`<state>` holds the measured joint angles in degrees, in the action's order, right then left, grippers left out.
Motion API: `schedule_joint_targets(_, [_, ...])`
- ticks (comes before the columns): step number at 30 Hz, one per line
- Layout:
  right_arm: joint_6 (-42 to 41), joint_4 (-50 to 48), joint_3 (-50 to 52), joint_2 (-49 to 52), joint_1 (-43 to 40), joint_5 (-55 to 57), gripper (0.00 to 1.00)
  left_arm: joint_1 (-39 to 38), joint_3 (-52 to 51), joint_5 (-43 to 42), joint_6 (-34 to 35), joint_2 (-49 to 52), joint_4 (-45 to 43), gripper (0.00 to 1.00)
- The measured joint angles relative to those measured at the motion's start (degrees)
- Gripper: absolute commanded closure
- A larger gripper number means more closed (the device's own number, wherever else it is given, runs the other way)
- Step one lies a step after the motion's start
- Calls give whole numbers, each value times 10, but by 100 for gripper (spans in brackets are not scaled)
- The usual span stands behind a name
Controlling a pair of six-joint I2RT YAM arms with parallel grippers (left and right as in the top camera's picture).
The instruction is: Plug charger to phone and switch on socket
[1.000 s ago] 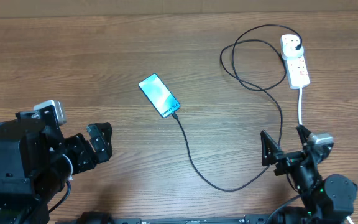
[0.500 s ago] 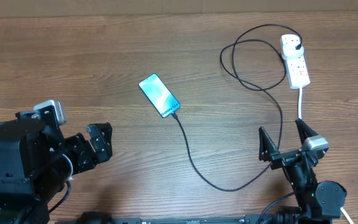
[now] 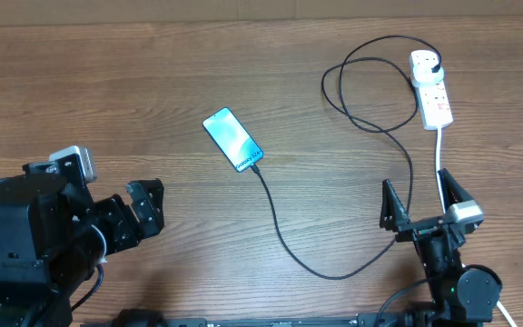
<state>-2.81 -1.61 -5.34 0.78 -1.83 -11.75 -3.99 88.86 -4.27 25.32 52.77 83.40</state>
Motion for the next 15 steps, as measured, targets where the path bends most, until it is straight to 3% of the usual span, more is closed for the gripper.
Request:
schedule_joint_targets(9, [-2,-48,43,0,3,6,0,0,0,0,0,0,0,0])
schedule_joint_targets(15, [-2,6,43,0,8,13,0,0,0,0,0,0,0,1])
